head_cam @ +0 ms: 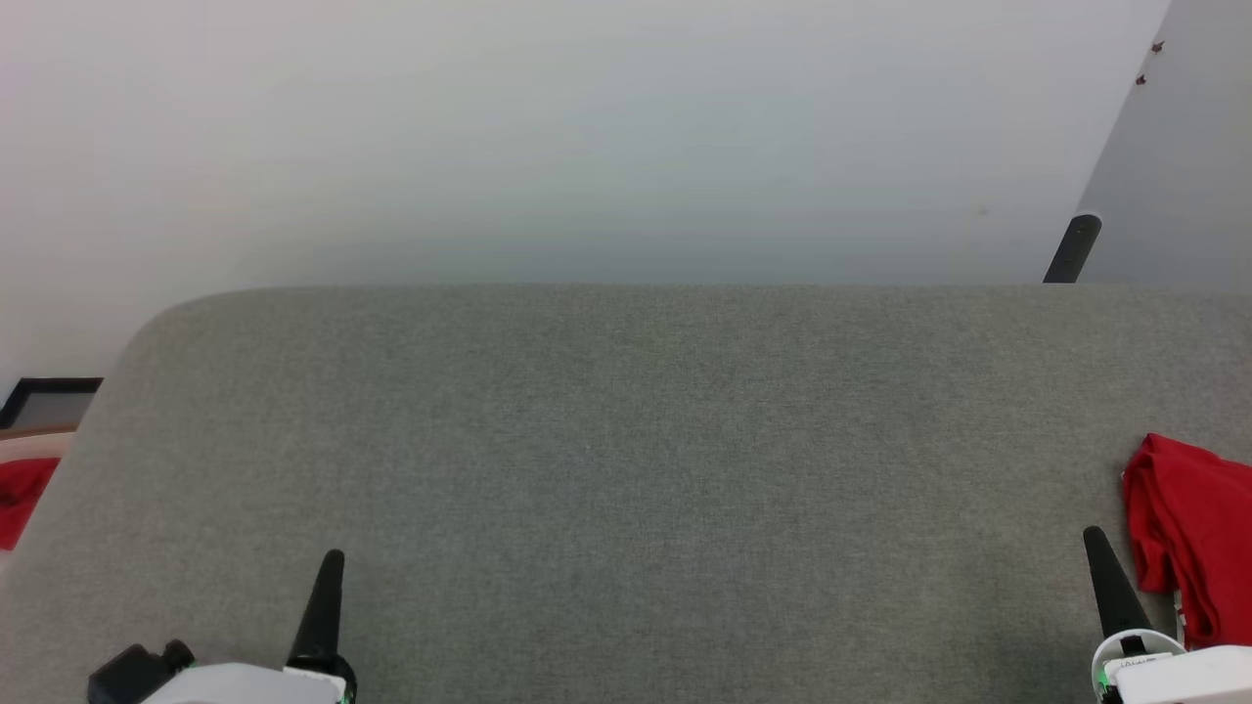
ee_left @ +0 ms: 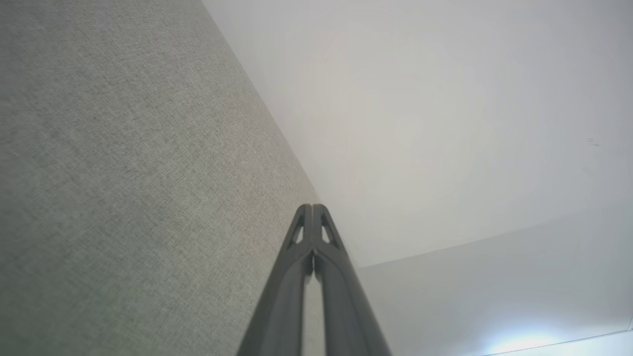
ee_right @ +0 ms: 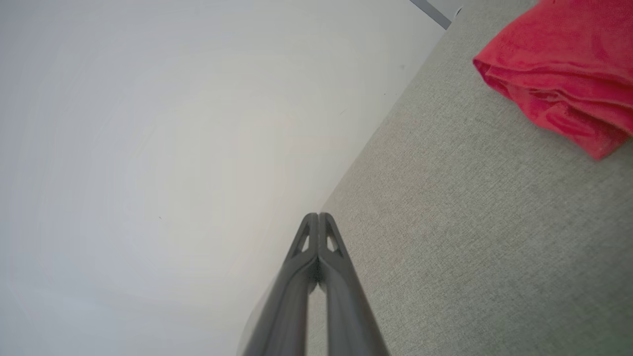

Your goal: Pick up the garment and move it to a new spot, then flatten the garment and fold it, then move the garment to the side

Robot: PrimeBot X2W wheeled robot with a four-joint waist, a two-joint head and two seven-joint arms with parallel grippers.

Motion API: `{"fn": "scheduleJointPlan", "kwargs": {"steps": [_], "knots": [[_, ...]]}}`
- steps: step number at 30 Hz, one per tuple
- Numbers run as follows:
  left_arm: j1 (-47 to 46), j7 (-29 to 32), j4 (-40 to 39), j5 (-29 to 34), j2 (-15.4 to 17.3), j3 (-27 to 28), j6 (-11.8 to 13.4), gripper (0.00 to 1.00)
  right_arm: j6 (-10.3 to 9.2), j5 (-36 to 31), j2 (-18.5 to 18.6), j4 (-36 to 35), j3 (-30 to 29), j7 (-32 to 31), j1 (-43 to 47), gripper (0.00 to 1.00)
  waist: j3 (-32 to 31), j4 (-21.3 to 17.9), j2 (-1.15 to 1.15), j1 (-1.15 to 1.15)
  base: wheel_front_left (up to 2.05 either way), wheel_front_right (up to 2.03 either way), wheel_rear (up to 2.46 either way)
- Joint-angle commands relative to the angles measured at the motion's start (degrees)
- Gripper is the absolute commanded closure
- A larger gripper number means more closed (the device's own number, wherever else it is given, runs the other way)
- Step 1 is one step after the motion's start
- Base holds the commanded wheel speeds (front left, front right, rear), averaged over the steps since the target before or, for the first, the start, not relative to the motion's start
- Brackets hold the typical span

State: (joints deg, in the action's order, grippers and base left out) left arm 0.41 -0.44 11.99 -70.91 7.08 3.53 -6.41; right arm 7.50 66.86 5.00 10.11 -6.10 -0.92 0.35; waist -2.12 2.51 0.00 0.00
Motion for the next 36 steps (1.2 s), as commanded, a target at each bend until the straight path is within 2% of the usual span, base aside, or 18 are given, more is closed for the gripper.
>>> {"fn": "scheduleJointPlan", "kwargs": {"steps": [1, 36], "knots": [[-1.2, 0.4, -0.3, -1.2, 0.0, 0.4, -0.4, 1.00, 0.00, 1.4, -0.1, -0.2, -0.2, -0.3, -1.3, 1.00, 0.1, -0.1, 0.00, 0.00, 0.00, 0.00, 0.00], [-5.1, 4.8, 1.3, -14.4, -2.8, 2.2, -0.9, 1.00, 0.00, 17.3, -1.4, 2.5, -0.4, -3.9, -5.0, 1.00, 1.4, -1.5, 0.00, 0.00, 0.00, 0.00, 0.00]]}}
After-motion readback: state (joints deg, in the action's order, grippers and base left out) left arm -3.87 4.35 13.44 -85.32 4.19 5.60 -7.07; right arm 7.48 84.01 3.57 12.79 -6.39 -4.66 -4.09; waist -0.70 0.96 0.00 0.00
